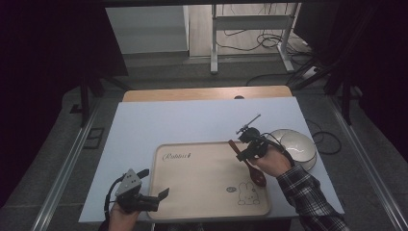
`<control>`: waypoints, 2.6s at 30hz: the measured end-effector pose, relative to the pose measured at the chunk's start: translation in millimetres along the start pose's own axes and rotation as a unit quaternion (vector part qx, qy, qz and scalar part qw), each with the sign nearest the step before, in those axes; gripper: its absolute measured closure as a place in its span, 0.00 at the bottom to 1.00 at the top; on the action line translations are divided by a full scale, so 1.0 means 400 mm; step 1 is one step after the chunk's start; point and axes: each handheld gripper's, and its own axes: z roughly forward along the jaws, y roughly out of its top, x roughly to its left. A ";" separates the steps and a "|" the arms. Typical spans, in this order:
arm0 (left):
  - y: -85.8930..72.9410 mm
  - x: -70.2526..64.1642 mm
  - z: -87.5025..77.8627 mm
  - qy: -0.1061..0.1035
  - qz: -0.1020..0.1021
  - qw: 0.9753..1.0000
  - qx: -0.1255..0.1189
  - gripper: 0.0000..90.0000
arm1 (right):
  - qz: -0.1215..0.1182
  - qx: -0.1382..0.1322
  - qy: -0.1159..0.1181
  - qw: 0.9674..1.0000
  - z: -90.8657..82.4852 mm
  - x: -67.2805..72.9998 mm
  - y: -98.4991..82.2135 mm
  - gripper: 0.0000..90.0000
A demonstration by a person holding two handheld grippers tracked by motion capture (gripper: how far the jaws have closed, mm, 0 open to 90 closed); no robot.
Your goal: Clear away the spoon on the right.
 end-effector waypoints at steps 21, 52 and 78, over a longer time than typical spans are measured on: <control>0.000 -0.001 0.002 0.000 0.001 1.000 0.003 0.00 | 0.001 -0.014 -0.003 1.000 0.046 -0.003 -0.024 0.78; 0.001 -0.004 0.001 0.001 0.004 1.000 0.003 0.00 | -0.087 -0.094 -0.011 0.992 0.083 0.061 -0.086 1.00; 0.001 -0.006 0.004 0.006 0.007 1.000 0.008 0.00 | -0.034 -0.093 -0.044 0.994 0.089 -0.006 -0.103 1.00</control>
